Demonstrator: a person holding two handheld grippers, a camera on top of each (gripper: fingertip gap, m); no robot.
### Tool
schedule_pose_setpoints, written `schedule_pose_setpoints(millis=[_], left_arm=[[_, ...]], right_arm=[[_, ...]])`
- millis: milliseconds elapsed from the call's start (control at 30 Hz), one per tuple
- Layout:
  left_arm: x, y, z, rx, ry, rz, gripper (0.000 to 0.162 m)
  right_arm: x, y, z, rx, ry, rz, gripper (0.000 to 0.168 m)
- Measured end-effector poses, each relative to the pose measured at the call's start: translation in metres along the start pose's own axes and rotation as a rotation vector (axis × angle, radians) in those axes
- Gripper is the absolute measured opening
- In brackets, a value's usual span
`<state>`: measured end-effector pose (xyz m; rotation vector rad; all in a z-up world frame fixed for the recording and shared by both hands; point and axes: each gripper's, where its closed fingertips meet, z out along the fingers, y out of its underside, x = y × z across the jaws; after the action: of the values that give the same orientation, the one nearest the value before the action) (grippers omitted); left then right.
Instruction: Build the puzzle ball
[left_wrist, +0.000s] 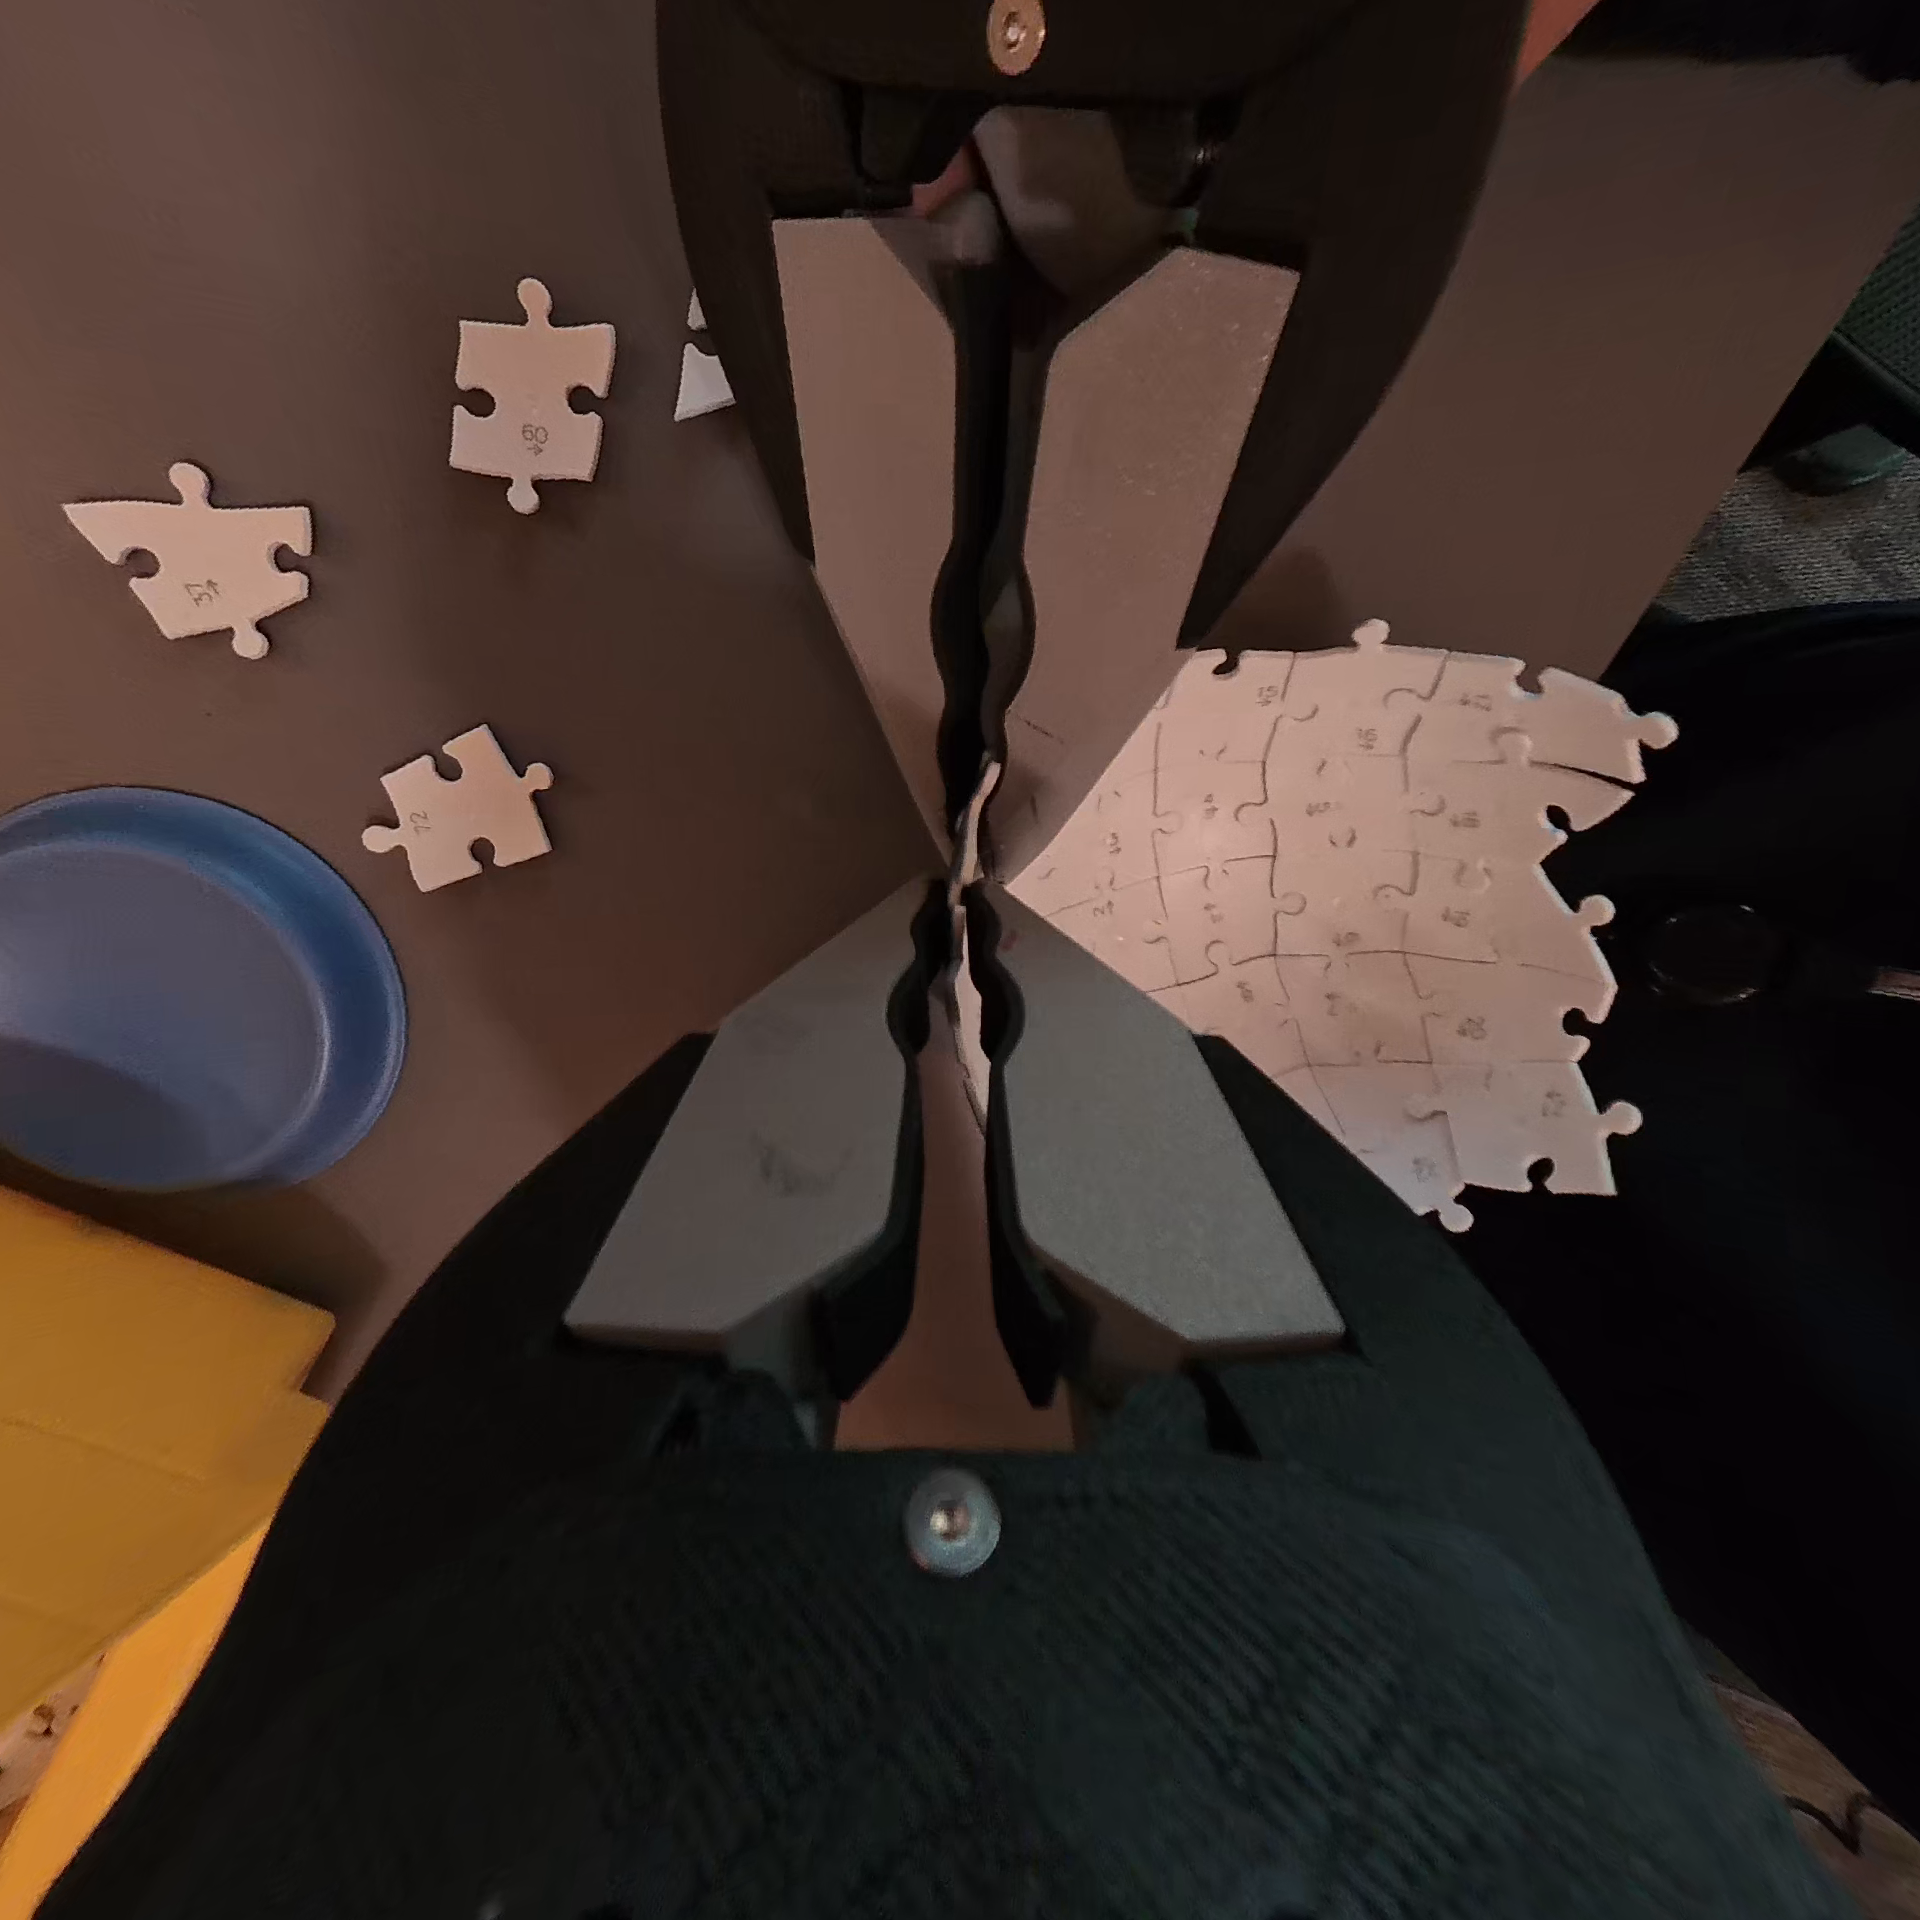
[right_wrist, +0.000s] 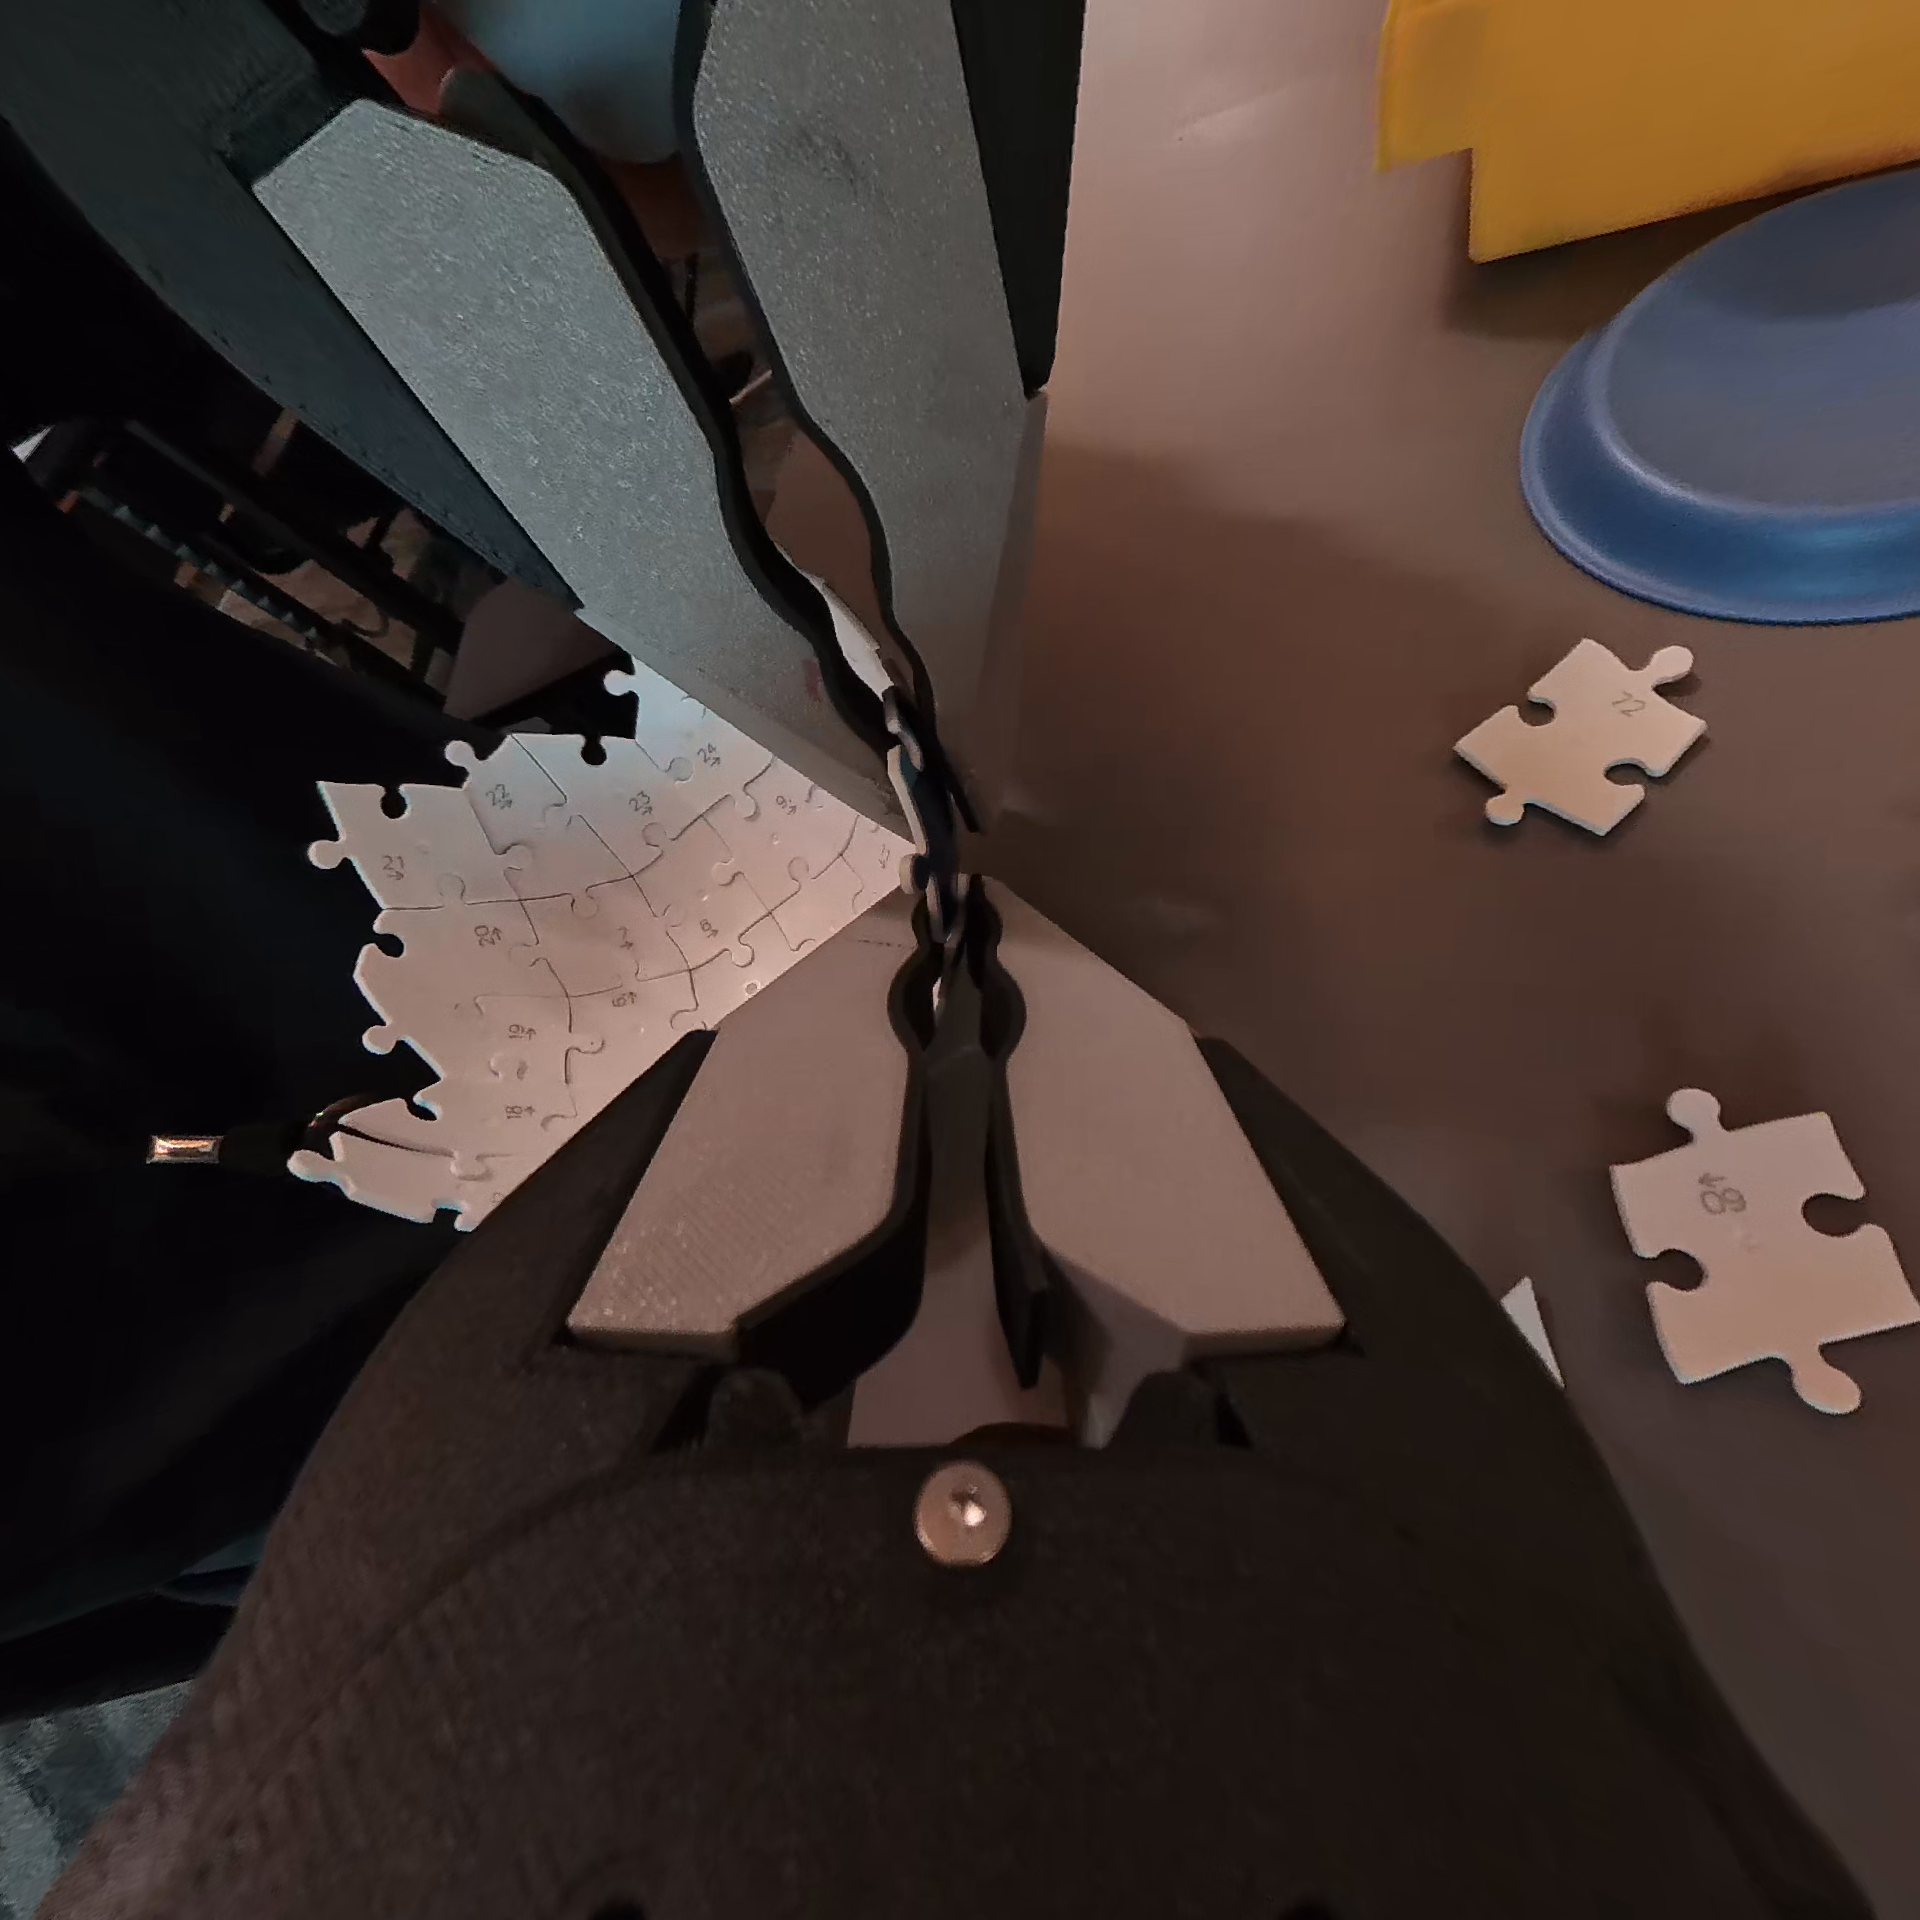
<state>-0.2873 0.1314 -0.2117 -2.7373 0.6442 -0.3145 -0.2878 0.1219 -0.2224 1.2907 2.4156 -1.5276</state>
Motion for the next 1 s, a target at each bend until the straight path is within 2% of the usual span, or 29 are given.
schedule_pose_setpoints(millis=[33, 533, 567, 633, 767, 900, 1000], left_arm=[[0.000, 0.000, 0.000, -0.001, -0.001, 0.002, 0.002], [0.004, -0.001, -0.002, 0.011, 0.038, -0.008, 0.001], [0.003, 0.000, -0.002, 0.000, 0.029, -0.006, 0.000], [0.003, 0.002, -0.001, 0.000, 0.032, -0.013, 0.001], [0.003, 0.002, -0.001, 0.004, 0.037, -0.019, 0.001], [0.003, 0.000, -0.001, 0.005, 0.038, -0.020, 0.000], [0.003, 0.000, 0.000, 0.004, 0.038, -0.020, 0.001]], right_arm=[[0.000, 0.000, 0.000, -0.002, 0.003, -0.005, 0.000], [-0.003, -0.001, -0.005, 0.022, -0.046, 0.035, 0.003], [-0.001, -0.001, -0.009, 0.029, -0.039, 0.040, 0.011], [0.000, -0.005, -0.019, 0.060, -0.037, 0.036, 0.014], [0.001, -0.013, -0.034, 0.120, -0.030, 0.024, 0.014], [0.001, -0.010, -0.028, 0.099, -0.027, 0.011, 0.012], [-0.003, -0.008, -0.021, 0.079, -0.037, -0.007, 0.004]])
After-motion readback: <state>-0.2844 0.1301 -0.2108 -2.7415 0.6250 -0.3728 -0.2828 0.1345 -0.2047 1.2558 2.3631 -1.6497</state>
